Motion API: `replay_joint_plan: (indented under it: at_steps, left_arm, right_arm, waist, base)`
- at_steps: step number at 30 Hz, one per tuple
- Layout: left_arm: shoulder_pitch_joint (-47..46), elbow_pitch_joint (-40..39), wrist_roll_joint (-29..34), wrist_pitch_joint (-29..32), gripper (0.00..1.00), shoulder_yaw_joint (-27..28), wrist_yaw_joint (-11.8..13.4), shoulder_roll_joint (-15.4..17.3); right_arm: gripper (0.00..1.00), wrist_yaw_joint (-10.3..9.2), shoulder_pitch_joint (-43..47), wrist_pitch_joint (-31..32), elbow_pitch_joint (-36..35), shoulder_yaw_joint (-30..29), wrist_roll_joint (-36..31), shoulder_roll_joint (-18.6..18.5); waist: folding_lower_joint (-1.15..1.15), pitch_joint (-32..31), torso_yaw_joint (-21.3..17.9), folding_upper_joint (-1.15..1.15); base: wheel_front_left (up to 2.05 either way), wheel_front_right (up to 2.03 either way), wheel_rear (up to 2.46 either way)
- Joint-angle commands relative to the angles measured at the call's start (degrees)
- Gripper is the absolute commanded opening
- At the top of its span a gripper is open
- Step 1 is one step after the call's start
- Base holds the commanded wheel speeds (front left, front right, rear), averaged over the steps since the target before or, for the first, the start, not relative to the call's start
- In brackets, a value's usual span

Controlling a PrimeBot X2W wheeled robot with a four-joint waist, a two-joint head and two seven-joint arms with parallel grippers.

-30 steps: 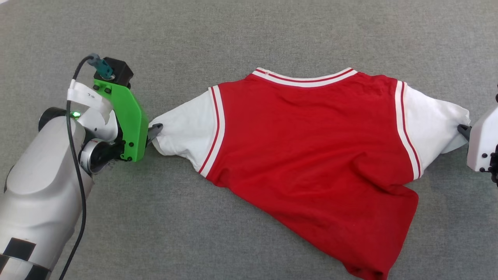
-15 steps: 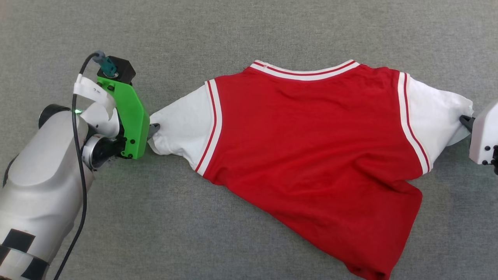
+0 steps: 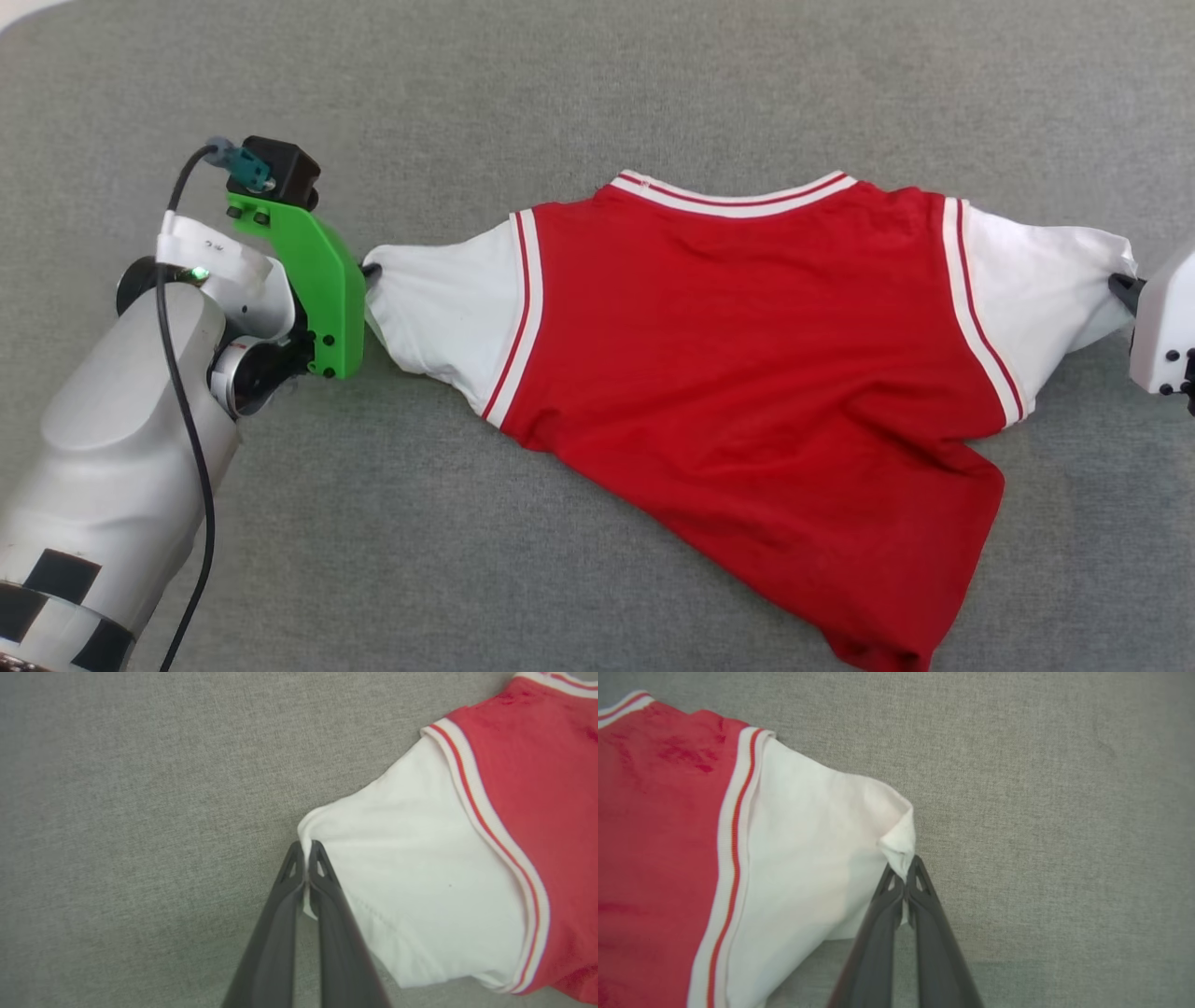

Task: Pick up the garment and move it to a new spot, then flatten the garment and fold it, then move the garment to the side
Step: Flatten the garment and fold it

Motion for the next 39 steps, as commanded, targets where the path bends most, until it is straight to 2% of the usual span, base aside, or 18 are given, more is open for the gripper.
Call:
replay_joint_plan:
  at_steps: [1,14,22,29,39]
  left_arm:
    - [0.13,0.21,-0.27,-1.79,0.0,0.47,-0.16,0.13]
    - [2.71,-3.25,-0.12,-14.66,0.0,3.3,0.42,3.52]
    - [7.24,-11.97,0.05,-19.97,0.0,6.35,4.68,6.93]
    - [11.44,-23.24,0.13,-22.41,0.0,9.86,9.77,11.36]
    - [15.44,-37.95,0.8,-23.58,0.0,14.29,16.44,16.4]
  right_arm:
    - [0.0,-0.04,-0.78,-0.89,-0.04,0.23,0.09,-0.36]
    - [0.0,-0.04,-1.14,-7.46,-1.68,0.81,0.94,-3.3]
    - [0.0,-0.04,-2.2,-12.62,-4.48,1.45,2.76,-5.45]
    - [0.0,-0.04,-3.66,-15.04,-7.33,1.22,3.63,-6.31]
    - [0.0,-0.04,-4.51,-14.14,-12.68,-1.23,2.83,-4.25]
  waist:
    - [0.0,-2.53,0.43,0.0]
    - [0.0,-11.47,1.27,0.0]
    - [0.0,-16.18,0.91,0.0]
    - [0.0,-19.43,0.15,0.0]
    - [0.0,-22.27,-0.86,0.0]
  base:
    - [0.0,0.0,0.0]
    - [0.0,0.0,0.0]
    - [0.0,0.0,0.0]
    - [0.0,0.0,0.0]
    - [0.0,0.0,0.0]
